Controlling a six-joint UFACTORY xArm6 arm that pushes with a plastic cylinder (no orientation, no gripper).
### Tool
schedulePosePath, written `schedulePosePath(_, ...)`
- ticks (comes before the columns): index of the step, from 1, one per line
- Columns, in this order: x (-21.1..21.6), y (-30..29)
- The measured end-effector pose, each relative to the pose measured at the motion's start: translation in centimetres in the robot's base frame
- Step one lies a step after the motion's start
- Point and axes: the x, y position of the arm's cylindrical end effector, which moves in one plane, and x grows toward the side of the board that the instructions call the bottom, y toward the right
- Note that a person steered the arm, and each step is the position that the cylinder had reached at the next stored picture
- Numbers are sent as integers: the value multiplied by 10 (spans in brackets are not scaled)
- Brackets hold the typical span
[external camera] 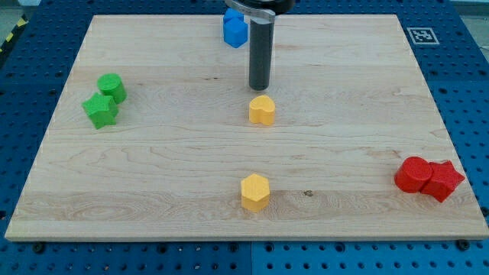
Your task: Move the heart into the hexagon
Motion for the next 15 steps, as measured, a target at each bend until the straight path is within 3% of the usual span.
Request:
schedulePosePath(3,45,-1)
schedulePosePath(8,37,23)
schedulePosePath(12,85,23)
schedulePosePath(15,86,14)
